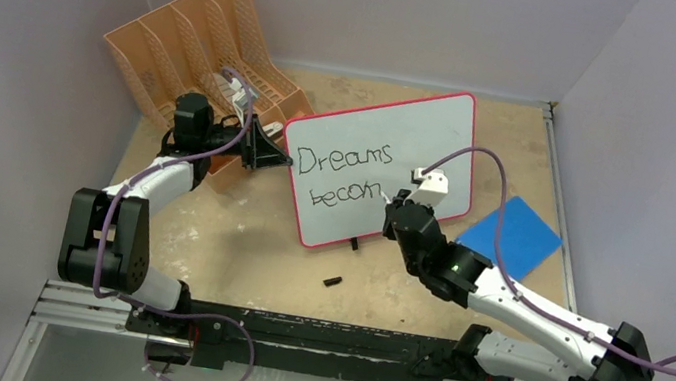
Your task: Write a sentence on the whiteboard
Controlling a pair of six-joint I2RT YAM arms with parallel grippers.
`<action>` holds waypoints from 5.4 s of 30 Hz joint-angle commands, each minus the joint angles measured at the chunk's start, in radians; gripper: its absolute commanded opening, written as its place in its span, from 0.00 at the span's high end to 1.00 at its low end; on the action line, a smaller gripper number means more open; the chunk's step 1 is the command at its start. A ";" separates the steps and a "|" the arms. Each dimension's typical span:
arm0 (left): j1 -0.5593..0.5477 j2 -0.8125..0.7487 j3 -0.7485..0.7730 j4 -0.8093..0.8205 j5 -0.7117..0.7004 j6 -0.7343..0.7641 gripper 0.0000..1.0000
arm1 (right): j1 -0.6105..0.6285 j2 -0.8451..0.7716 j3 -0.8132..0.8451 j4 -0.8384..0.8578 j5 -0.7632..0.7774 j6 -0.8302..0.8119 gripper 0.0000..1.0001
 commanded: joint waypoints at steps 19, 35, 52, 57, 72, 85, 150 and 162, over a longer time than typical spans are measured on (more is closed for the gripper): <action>0.014 -0.042 0.047 -0.049 -0.030 0.072 1.00 | -0.034 -0.098 -0.060 0.154 -0.008 -0.101 1.00; 0.014 -0.042 0.042 -0.035 -0.023 0.059 1.00 | -0.041 -0.052 -0.056 0.220 -0.013 -0.132 1.00; 0.013 -0.034 0.041 -0.026 -0.017 0.052 1.00 | -0.066 -0.013 -0.059 0.230 -0.049 -0.135 1.00; 0.013 -0.034 0.040 -0.026 -0.018 0.050 1.00 | -0.068 -0.017 -0.054 0.204 -0.056 -0.125 1.00; 0.013 -0.032 0.039 -0.024 -0.018 0.049 1.00 | -0.067 -0.084 -0.060 0.129 -0.078 -0.090 1.00; 0.013 -0.032 0.039 -0.025 -0.018 0.049 1.00 | -0.068 -0.052 -0.057 0.164 -0.064 -0.103 1.00; 0.013 -0.028 0.053 -0.062 -0.017 0.072 1.00 | -0.105 -0.045 -0.052 0.224 -0.065 -0.149 1.00; 0.013 -0.026 0.054 -0.059 -0.016 0.069 1.00 | -0.127 -0.028 -0.057 0.228 -0.100 -0.149 1.00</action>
